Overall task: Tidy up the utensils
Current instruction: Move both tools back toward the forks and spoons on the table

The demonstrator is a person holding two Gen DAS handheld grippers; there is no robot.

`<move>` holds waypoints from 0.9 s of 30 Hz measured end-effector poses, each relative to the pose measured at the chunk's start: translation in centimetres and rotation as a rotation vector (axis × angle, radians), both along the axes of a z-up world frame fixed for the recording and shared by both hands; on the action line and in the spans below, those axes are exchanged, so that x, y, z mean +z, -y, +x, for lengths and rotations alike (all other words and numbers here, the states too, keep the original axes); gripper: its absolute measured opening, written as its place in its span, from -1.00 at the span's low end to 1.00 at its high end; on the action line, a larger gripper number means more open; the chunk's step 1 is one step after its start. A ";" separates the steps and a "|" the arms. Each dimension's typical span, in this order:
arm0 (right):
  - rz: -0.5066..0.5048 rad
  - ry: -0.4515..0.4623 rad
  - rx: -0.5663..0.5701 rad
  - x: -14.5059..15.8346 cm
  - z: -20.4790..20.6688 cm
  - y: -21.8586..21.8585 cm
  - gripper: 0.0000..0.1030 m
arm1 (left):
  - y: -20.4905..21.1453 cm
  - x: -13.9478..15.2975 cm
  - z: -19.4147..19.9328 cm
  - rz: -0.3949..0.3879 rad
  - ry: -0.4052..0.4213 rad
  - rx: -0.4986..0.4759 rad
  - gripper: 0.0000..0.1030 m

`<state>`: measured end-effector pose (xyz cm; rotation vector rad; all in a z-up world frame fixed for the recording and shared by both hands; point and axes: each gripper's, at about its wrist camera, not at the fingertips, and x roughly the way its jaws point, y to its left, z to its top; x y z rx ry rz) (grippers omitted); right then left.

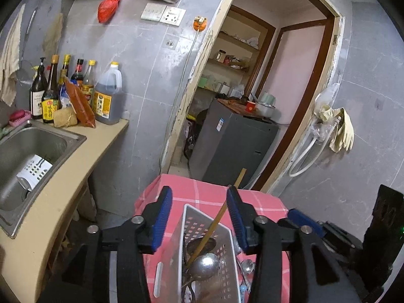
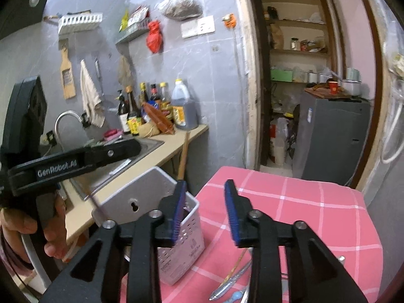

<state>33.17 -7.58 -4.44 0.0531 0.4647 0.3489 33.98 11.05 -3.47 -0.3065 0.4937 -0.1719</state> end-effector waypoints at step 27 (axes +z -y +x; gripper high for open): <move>0.079 0.158 -0.314 4.8 -7.5 15.7 0.98 | 11.5 4.1 -5.3 0.142 0.182 -0.054 0.99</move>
